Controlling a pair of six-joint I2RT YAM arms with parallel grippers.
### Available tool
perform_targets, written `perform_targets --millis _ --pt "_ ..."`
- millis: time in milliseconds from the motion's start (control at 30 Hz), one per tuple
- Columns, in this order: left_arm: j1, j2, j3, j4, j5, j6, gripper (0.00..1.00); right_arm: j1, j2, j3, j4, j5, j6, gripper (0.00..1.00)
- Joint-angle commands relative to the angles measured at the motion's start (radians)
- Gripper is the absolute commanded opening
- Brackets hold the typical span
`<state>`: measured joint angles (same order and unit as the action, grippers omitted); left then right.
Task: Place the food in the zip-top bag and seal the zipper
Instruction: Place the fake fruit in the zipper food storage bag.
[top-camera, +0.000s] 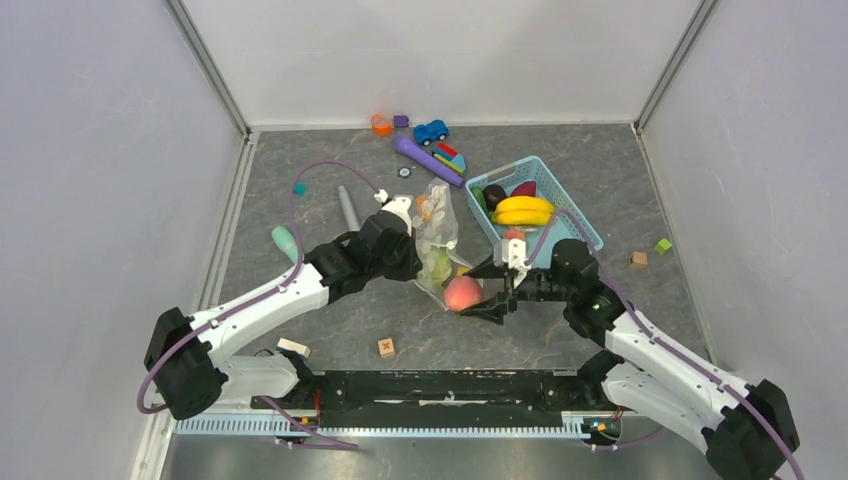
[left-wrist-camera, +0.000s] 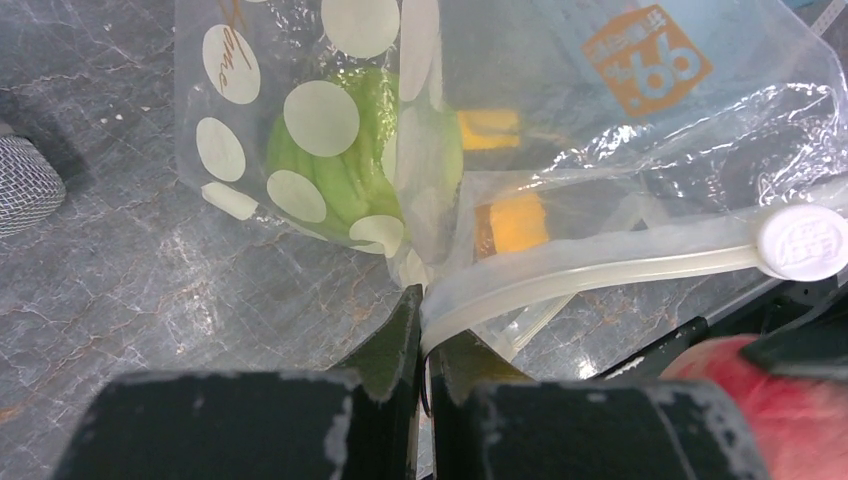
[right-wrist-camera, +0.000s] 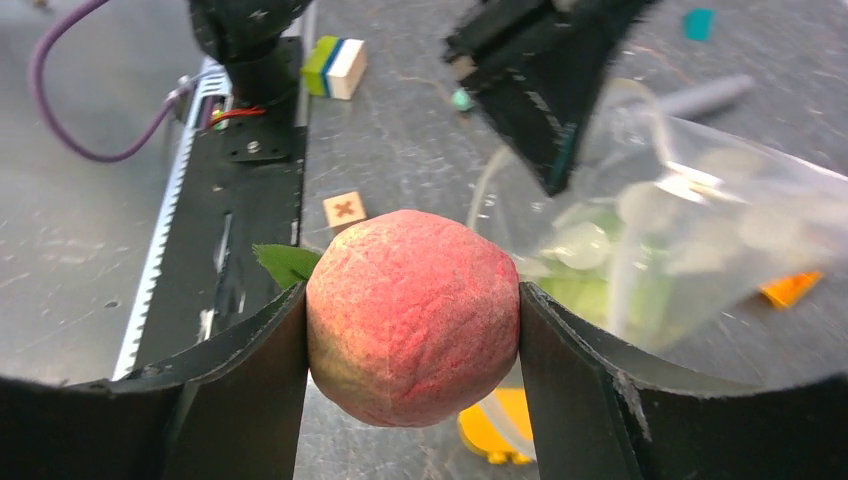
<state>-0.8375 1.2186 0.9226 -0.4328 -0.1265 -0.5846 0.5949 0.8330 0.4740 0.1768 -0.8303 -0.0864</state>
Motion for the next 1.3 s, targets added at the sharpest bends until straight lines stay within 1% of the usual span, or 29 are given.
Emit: perform_targets --millis 0,100,300,433,533,667,767,800,867,933,1033,1133,1267 --pt "0.0 0.012 0.063 0.005 0.032 -0.023 0.09 0.096 0.058 0.015 0.029 0.069 -0.069 0.16" --pt "0.0 0.027 0.103 -0.042 0.047 -0.045 0.08 0.134 0.097 0.033 0.069 0.233 -0.04 0.15" --pt "0.0 0.021 0.182 -0.128 0.122 -0.098 0.06 0.187 0.123 0.03 0.254 0.518 0.007 0.15" --pt "0.0 -0.003 0.222 -0.158 0.215 -0.123 0.07 0.209 0.135 0.038 0.337 0.731 0.028 0.17" --pt "0.0 -0.016 0.254 -0.16 0.292 -0.127 0.09 0.212 0.152 0.063 0.355 0.874 0.075 0.18" --pt "0.0 0.005 0.303 -0.154 0.384 -0.13 0.09 0.222 0.188 0.1 0.343 0.932 0.119 0.21" --pt "0.0 0.029 0.328 -0.136 0.432 -0.138 0.09 0.235 0.214 0.135 0.295 1.028 0.146 0.21" --pt "0.0 0.037 0.332 -0.131 0.439 -0.139 0.09 0.239 0.219 0.147 0.269 1.06 0.151 0.22" --pt "0.0 0.048 0.331 -0.129 0.42 -0.141 0.09 0.246 0.226 0.166 0.221 1.103 0.164 0.27" --pt "0.0 0.052 0.321 -0.129 0.369 -0.138 0.09 0.249 0.235 0.186 0.168 1.134 0.182 0.31" --pt "0.0 0.053 0.301 -0.132 0.271 -0.139 0.09 0.253 0.259 0.207 0.104 1.135 0.195 0.37" --pt "0.001 0.064 0.287 -0.13 0.222 -0.138 0.1 0.254 0.284 0.224 0.053 1.107 0.218 0.41" --pt "0.0 0.076 0.276 -0.126 0.217 -0.126 0.1 0.253 0.306 0.238 0.026 1.023 0.228 0.46"
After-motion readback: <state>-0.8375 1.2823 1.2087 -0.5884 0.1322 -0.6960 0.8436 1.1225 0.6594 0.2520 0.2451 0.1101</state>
